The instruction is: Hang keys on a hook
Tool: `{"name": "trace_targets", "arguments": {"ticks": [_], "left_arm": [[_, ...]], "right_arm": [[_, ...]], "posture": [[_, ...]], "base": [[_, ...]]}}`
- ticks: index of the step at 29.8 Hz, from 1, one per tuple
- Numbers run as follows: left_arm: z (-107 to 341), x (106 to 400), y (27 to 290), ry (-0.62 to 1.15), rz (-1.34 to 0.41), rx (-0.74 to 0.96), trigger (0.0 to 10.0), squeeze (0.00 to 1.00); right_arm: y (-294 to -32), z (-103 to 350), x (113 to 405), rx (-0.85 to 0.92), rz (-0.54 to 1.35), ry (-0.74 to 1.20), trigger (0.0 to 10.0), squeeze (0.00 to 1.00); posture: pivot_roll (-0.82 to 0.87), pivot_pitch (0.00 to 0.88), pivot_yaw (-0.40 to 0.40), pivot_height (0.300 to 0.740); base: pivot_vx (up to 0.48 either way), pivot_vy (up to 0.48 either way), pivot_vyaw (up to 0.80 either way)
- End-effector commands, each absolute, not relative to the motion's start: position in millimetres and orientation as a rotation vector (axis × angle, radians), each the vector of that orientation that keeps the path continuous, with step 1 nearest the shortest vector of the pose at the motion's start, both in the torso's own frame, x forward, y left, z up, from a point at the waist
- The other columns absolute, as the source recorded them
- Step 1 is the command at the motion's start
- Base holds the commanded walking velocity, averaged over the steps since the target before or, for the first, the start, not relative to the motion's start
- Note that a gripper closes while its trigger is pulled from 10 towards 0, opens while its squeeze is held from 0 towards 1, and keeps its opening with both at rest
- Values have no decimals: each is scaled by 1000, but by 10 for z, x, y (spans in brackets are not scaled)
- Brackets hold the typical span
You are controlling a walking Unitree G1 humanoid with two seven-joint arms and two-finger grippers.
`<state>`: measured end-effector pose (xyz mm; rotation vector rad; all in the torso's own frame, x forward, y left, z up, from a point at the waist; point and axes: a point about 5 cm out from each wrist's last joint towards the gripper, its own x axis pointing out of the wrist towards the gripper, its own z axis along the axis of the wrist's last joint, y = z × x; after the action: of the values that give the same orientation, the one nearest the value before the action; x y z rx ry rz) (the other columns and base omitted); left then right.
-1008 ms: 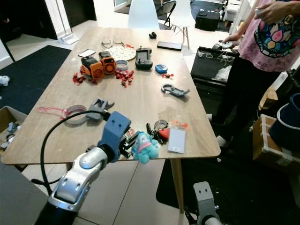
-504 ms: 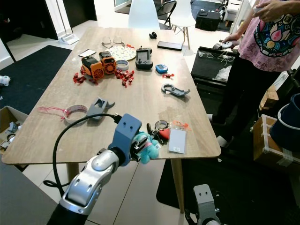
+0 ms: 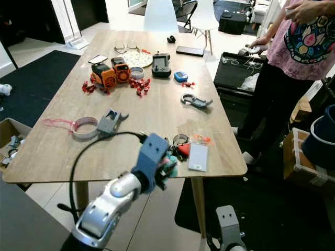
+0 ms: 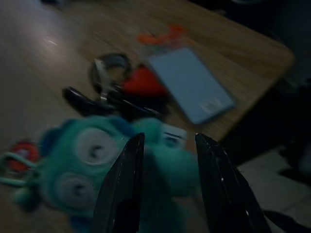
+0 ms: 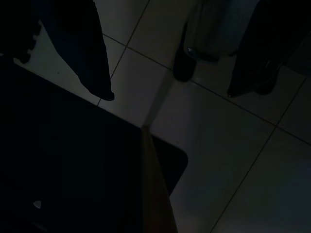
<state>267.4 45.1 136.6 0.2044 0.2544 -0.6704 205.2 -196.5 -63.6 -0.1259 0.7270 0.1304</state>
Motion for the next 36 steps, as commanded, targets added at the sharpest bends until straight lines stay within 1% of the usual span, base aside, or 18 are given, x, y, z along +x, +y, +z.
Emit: {"name": "trace_targets", "arguments": {"ticks": [1, 10, 17, 21, 23, 28, 30, 35, 36], "left_arm": [[1371, 2620, 424, 262, -711, 217, 10000, 0], [1336, 2632, 435, 251, -699, 281, 10000, 0], [1286, 2690, 551, 251, -649, 369, 10000, 0], [1273, 2703, 584, 256, -640, 384, 10000, 0], [1250, 2725, 647, 261, -621, 417, 10000, 0], [1242, 2749, 708, 262, -600, 449, 10000, 0], [1240, 2805, 825, 257, -565, 486, 10000, 0], [1243, 2835, 895, 255, -548, 502, 10000, 0], [1246, 2856, 950, 251, -538, 513, 10000, 0]], "right_arm": [[-1991, -665, 2000, -127, 126, 749, 10000, 0], [-1999, -663, 2001, -126, 123, 748, 10000, 0], [-2002, -664, 1997, -125, 122, 748, 10000, 0], [-2000, -665, 1995, -125, 123, 748, 10000, 0], [-1994, -665, 1997, -125, 125, 748, 10000, 0], [-1991, -663, 2002, -125, 125, 747, 10000, 0], [-1992, -662, 2002, -125, 126, 746, 10000, 0], [-1993, -662, 2002, -126, 126, 745, 10000, 0], [-1993, -661, 2004, -126, 126, 745, 10000, 0]], "posture": [[46, 79, -45, 740], [45, 80, -45, 740], [46, 80, -47, 740], [47, 79, -48, 740], [47, 80, -48, 740], [47, 82, -49, 740], [48, 84, -50, 740], [48, 85, -51, 740], [48, 85, -51, 740]], "base": [[0, 0, 0], [0, 0, 0], [0, 0, 0], [0, 0, 0], [0, 0, 0], [0, 0, 0], [0, 0, 0], [0, 0, 0], [0, 0, 0]]}}
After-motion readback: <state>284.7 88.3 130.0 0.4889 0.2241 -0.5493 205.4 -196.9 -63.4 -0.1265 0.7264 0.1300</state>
